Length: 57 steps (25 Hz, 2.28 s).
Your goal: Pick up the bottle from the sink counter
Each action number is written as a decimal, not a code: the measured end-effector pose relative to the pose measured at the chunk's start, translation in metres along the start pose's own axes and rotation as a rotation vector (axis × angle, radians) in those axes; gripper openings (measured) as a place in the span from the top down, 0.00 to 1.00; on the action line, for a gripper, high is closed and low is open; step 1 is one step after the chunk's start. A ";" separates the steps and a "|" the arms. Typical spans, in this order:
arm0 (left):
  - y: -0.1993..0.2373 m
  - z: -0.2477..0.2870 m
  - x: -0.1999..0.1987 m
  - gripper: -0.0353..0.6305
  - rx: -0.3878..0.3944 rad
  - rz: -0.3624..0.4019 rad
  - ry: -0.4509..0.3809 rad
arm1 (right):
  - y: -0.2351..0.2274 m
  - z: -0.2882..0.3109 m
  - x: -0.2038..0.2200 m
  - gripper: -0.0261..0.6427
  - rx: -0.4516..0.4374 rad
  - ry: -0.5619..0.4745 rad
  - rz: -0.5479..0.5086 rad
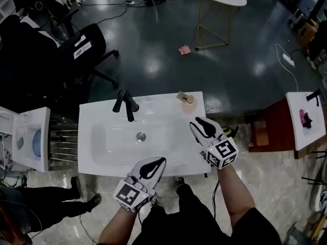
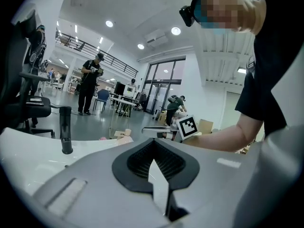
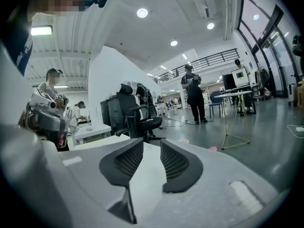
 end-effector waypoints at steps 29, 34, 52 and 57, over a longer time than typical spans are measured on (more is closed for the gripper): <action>0.017 0.018 0.021 0.95 -0.112 -0.064 0.049 | -0.090 0.100 0.031 0.71 0.015 0.106 -0.085; 0.018 0.020 0.022 0.95 -0.114 -0.068 0.047 | -0.091 0.106 0.031 0.72 0.011 0.092 -0.104; 0.021 0.026 0.033 0.95 -0.110 -0.092 0.064 | -0.089 0.111 0.031 0.75 0.007 0.043 -0.185; 0.022 0.025 0.035 0.95 -0.111 -0.093 0.067 | -0.088 0.112 0.031 0.76 0.020 0.042 -0.178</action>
Point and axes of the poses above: the fingertips, and each gripper's own axes: z forward along the fingers, y to its left, x out of its underside, the point moved 4 cm from there along -z, backward along the fingers, and after that the axes turned 5 degrees about z, right-handed, at the moved point
